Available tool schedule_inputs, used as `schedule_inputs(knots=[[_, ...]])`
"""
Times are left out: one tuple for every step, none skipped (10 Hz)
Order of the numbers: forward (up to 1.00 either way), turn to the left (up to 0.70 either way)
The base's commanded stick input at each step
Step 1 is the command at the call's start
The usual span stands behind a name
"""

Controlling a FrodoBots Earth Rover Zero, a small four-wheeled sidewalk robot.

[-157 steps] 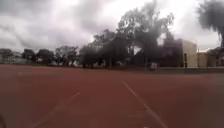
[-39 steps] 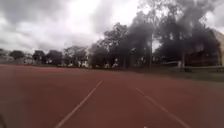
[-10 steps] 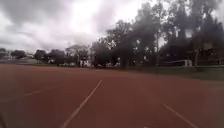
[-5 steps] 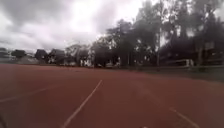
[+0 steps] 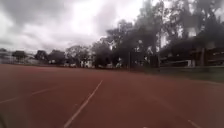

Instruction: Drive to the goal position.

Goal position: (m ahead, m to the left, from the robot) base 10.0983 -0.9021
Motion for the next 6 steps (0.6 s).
schedule_inputs(knots=[[0.7, 0.0], [0.7, 0.0], [0.7, 0.0], [0.7, 0.0], [0.7, 0.0], [0.7, 0.0]])
